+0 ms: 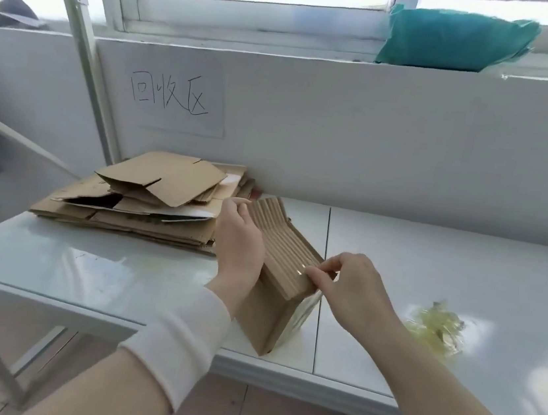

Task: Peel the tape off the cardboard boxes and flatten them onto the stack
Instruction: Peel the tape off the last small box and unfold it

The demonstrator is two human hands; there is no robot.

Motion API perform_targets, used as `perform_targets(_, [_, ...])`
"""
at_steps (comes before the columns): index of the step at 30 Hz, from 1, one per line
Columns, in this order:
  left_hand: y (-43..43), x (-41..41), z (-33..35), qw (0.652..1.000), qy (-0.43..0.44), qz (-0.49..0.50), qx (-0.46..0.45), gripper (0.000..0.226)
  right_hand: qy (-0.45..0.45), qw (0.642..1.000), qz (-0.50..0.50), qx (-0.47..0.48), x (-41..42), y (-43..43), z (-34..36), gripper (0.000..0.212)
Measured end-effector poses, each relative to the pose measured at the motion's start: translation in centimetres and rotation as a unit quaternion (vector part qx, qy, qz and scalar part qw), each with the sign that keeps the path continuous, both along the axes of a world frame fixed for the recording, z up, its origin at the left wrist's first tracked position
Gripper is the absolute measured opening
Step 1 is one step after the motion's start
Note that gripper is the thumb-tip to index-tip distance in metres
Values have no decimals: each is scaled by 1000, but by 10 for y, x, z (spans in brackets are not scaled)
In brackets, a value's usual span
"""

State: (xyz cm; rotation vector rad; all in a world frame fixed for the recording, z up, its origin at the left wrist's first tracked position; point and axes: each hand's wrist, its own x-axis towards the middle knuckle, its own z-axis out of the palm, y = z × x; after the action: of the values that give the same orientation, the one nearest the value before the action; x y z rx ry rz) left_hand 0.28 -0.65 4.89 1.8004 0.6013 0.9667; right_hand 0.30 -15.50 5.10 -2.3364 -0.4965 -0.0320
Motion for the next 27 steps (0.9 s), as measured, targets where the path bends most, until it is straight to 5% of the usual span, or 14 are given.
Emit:
perform_targets(3, [14,1,-6,1000,-2,1,-13,25,1,1000,-3,-2,-2,15,3,18])
perform_targets(8, [18,-7,-17,977,59,-108,176,34,-141,990,-4,-24,1,30,-1,10])
perform_targets(11, [21,-13,-22,969,101,-166,151,26,-214,976,37,13,2,34,-13,16])
perform_targets(17, [24,-11,-17,962,140,-178,152,25,-78,946,97,301,5,14,-32,28])
perform_targets(20, [25,-16,-17,931,158,-217,247,29,-85,940,144,299,4,6,-37,36])
perform_targets(22, [27,-25,-17,897,174,-273,300,53,-108,944,151,273,6,6,-39,28])
perform_targets(27, [38,-34,-13,861,225,-337,308,77,-155,931,157,290,8,6,-57,15])
